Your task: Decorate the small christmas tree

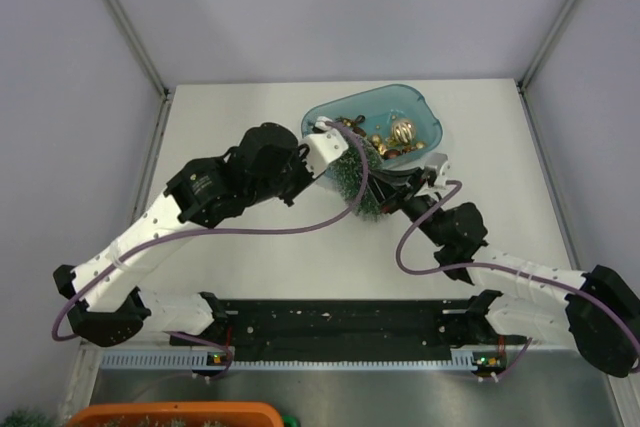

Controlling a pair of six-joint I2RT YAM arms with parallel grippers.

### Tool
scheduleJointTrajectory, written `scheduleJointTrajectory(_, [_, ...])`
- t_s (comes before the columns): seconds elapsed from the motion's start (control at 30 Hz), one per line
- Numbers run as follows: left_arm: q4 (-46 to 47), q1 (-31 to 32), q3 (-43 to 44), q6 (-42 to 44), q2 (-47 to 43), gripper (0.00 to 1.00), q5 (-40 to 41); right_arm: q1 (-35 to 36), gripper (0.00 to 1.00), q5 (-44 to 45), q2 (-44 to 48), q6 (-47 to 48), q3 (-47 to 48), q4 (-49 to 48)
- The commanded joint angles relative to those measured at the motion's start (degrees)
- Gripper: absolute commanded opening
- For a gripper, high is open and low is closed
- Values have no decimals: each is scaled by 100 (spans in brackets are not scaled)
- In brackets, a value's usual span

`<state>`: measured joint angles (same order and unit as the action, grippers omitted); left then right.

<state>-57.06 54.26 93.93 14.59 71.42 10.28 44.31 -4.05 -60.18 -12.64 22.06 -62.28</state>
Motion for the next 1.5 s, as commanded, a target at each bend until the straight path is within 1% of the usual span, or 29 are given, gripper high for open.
scheduleJointTrajectory(0.0, [669,-38,-392,-342,-84,0,359,-81,0,-236,-20,-545,44,-1216])
scheduleJointTrajectory(0.13, [1116,-47,-630,-378,-84,0,930,-204,0,-473,-186,-862,9,-1374])
scheduleJointTrajectory(0.33, [1820,-152,-841,-264,-163,6,1476,-379,0,-825,-388,-1248,-228,-1918])
scheduleJointTrajectory(0.43, [1813,-249,-981,-456,-198,8,1573,-511,0,-965,-433,-1477,-360,-2252])
scheduleJointTrajectory(0.53, [1760,-354,-1280,-650,-295,12,1547,-590,0,-1167,-503,-1644,-422,-2472])
scheduleJointTrajectory(0.57, [1742,-398,-1359,-676,-330,17,1460,-608,0,-1237,-529,-1688,-431,-2517])
scheduleJointTrajectory(0.6, [1724,-442,-1438,-720,-356,29,1389,-626,0,-1282,-573,-1732,-440,-2578])
scheduleJointTrajectory(0.67, [1733,-495,-1631,-852,-427,45,1450,-652,0,-1343,-643,-1803,-501,-2719])
scheduleJointTrajectory(0.8, [1777,-811,-1826,-1054,-524,45,1275,-661,0,-1545,-714,-1899,-528,-2868])
scheduleJointTrajectory(0.83, [1777,-968,-1800,-1168,-515,47,1213,-661,0,-1589,-732,-1943,-519,-2921])
scheduleJointTrajectory(0.87, [1742,-1144,-1738,-1352,-506,56,1187,-652,0,-1642,-740,-1952,-528,-2939])
scheduleJointTrajectory(0.93, [1646,-1478,-1537,-1441,-454,61,959,-670,0,-1712,-758,-1979,-502,-2930])
scheduleJointTrajectory(0.97, [1584,-1584,-1431,-1615,-445,65,871,-670,0,-1730,-758,-1979,-493,-2921])
scheduleJointTrajectory(1.0, [1540,-1690,-1378,-1608,-471,69,800,-678,0,-1739,-775,-1987,-501,-2921])
scheduleJointTrajectory(1.03, [1522,-1734,-1369,-1600,-514,70,730,-696,0,-1765,-767,-1996,-493,-2930])
scheduleJointTrajectory(1.07, [1513,-1769,-1386,-1600,-602,75,703,-696,0,-1792,-776,-2014,-484,-2921])
scheduleJointTrajectory(1.1, [1531,-1778,-1421,-1600,-698,90,747,-705,0,-1844,-784,-2014,-458,-2930])
scheduleJointTrajectory(1.13, [1548,-1787,-1474,-1617,-821,99,782,-705,0,-1932,-793,-2031,-423,-2921])
scheduleJointTrajectory(1.27, [1602,-1866,-1650,-1573,-1314,99,782,-722,0,-2117,-802,-2075,-317,-2860])
scheduleJointTrajectory(1.47, [1408,-2103,-1334,-1521,-1824,99,765,-714,0,-2126,-679,-1988,-246,-2518])
